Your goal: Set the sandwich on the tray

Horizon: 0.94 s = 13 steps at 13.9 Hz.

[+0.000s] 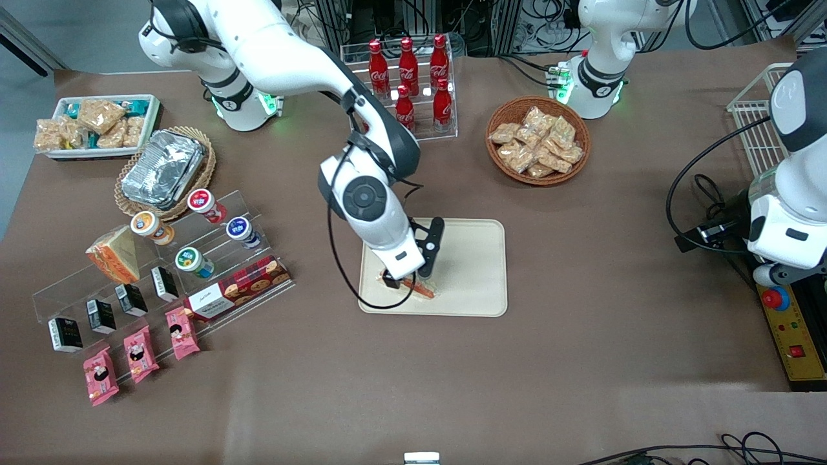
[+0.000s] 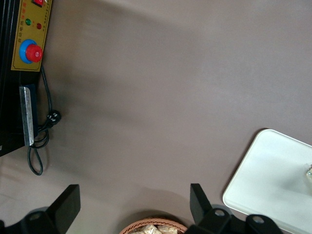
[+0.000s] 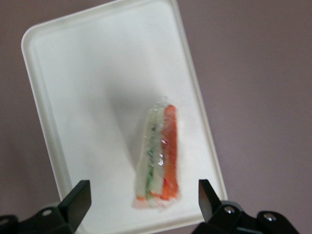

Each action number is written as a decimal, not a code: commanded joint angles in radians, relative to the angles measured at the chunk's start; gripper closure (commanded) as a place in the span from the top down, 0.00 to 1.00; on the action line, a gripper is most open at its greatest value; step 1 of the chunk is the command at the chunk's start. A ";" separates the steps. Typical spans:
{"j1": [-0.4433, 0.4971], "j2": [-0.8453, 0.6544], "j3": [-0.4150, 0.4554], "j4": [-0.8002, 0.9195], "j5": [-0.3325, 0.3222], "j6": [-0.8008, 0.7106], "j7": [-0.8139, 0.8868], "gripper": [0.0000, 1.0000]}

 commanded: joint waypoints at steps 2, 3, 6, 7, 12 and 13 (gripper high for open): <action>-0.110 -0.125 -0.007 -0.081 0.056 -0.001 -0.026 0.98; -0.125 -0.137 -0.031 -0.080 0.054 -0.012 -0.026 0.98; -0.182 -0.183 -0.080 -0.078 0.046 -0.046 -0.031 0.98; -0.185 -0.185 -0.097 -0.070 0.019 -0.029 -0.032 0.98; -0.284 -0.197 -0.125 -0.072 0.014 -0.035 -0.026 0.98; -0.318 -0.205 -0.123 -0.073 0.016 -0.073 -0.026 0.98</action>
